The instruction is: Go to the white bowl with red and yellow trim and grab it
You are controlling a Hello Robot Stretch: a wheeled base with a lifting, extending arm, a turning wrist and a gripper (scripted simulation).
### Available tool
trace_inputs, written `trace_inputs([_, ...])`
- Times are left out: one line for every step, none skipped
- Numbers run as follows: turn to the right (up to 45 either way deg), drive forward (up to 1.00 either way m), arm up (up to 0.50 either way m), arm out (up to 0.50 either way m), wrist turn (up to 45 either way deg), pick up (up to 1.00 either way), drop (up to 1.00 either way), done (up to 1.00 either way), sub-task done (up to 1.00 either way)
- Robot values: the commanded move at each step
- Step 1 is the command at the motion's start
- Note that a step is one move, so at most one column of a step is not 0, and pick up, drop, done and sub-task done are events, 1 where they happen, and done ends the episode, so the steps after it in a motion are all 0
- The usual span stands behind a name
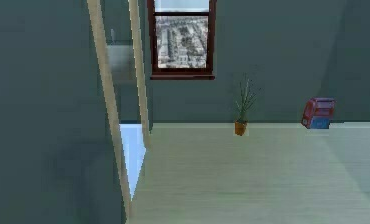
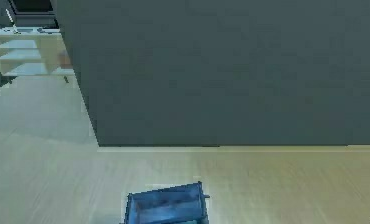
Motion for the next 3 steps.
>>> trace_inputs([0.0,1.00,0.00,0.00,0.0,0.00,0.00,0.00,0.00])
trace_inputs([0.0,0.25,0.00,0.00,0.0,0.00,0.00,0.00,0.00])
trace_inputs([-30.0,0.00,0.00,0.00,0.0,0.00,0.00,0.00,0.00])
